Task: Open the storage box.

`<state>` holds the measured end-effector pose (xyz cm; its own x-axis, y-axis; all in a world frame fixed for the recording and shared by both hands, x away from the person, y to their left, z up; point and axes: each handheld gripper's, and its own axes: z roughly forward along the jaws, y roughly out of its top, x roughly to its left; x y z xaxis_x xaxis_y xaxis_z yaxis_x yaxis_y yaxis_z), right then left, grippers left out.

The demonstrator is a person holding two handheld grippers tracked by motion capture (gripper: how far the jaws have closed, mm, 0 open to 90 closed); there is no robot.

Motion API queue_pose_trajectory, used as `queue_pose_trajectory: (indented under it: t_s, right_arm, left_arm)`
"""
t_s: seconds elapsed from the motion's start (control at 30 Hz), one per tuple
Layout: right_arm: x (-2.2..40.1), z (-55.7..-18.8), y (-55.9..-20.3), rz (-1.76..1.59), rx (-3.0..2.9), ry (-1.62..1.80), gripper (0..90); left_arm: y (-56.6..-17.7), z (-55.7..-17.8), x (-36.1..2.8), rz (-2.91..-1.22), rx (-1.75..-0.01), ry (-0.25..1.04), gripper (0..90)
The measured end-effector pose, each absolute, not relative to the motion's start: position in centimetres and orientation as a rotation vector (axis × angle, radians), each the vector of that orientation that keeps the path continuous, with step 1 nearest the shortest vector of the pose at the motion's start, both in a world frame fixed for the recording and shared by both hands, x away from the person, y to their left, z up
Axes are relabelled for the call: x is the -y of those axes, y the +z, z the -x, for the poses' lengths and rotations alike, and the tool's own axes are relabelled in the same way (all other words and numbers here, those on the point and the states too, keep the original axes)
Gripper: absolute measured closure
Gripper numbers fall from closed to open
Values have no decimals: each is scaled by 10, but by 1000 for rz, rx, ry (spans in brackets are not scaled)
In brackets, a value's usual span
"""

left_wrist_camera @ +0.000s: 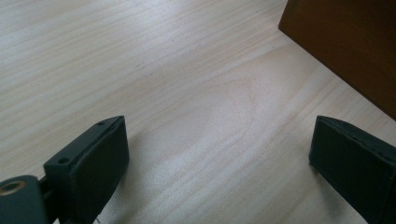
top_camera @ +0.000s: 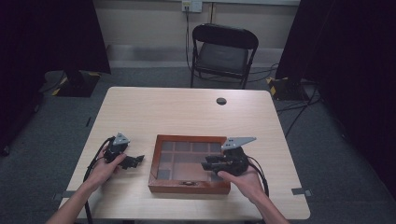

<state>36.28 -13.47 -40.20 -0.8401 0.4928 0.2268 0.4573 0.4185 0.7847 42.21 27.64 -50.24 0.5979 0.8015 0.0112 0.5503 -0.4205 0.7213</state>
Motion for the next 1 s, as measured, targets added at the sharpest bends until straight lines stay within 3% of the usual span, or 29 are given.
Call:
queue_pose_trajectory:
  t_s: [0.47, 1.0]
  right_arm:
    - [98, -351, -422, -723, -2780, 1435, 793]
    - [89, -345, -438, -645, -2837, 1351, 804]
  left_arm:
    - [-503, -422, -276, -2131, -1066, 467, 44]
    - [-502, -422, -276, -2134, -1065, 468, 43]
